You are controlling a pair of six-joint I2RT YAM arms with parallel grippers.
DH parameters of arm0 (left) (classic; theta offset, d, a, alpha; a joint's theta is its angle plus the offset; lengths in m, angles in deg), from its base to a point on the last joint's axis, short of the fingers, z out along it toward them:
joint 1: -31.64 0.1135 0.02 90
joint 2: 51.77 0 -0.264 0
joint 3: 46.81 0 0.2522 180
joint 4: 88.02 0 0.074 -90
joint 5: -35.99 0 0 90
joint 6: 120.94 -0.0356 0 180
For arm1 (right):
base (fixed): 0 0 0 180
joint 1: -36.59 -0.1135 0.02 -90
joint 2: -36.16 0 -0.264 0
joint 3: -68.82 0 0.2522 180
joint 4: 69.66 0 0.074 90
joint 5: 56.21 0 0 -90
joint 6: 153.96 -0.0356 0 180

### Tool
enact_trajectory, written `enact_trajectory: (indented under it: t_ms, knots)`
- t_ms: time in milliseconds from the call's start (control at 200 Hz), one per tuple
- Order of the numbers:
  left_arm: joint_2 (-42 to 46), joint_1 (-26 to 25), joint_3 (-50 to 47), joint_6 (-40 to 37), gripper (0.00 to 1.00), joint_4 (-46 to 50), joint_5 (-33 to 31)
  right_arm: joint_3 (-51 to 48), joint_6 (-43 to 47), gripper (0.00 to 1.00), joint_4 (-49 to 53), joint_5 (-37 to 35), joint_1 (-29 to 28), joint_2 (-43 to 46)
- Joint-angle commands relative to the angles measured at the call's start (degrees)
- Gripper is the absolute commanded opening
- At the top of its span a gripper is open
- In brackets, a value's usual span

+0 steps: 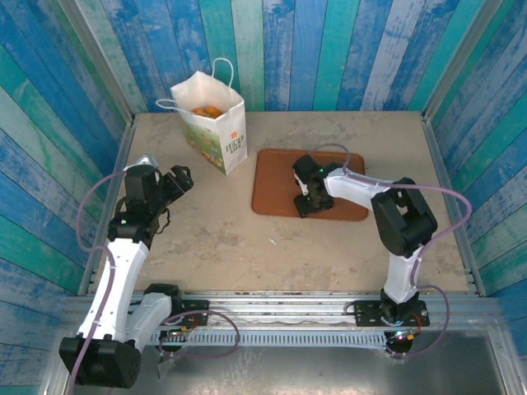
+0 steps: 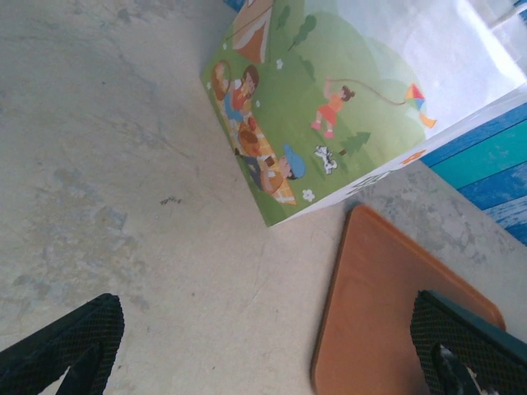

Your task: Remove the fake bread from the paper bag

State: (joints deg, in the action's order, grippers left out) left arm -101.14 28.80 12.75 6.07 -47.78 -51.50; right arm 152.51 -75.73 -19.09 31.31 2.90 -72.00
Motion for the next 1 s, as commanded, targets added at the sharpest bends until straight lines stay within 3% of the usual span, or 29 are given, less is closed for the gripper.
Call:
enact_trajectory:
  t_ms: [0, 195, 366, 471, 631, 706, 836, 992]
  knots:
    - [-0.23, 0.00, -1.56, 1.39, 0.94, -4.70, 0.82, -4.36, 4.98, 0.66, 3.43, -0.14, -0.23, -0.18]
    - [-1.33, 0.02, -1.17, 1.18, 0.94, -5.31, 1.44, -0.89, 2.97, 0.68, 4.52, -1.59, -0.23, 1.85]
    - [-1.45, 0.02, -0.89, 0.61, 0.94, -5.60, 0.71, -1.56, 0.25, 0.69, 0.99, 4.48, -0.23, 8.89]
    - [-1.52, 0.03, -0.24, -0.12, 0.94, -5.65, 0.85, -2.43, -4.04, 0.69, 2.07, 2.34, -0.23, 10.90]
    - [-2.25, 0.02, 1.26, -2.81, 0.96, -6.57, 4.89, -11.37, -9.87, 0.72, -9.83, 2.15, -0.19, 21.71]
    - [-3.62, 0.23, 2.98, -3.13, 1.00, -7.19, 8.12, -14.68, -10.42, 0.74, -14.56, 2.14, -0.23, 25.41]
    - [-7.59, 2.68, 6.18, -1.50, 0.90, -10.72, 17.36, -14.09, -11.08, 0.78, -15.52, 3.71, -0.23, 26.99]
    - [-12.28, 9.83, 6.77, 8.07, 0.86, -21.43, 29.91, -10.83, -11.23, 0.79, -15.37, 8.78, -0.23, 25.80]
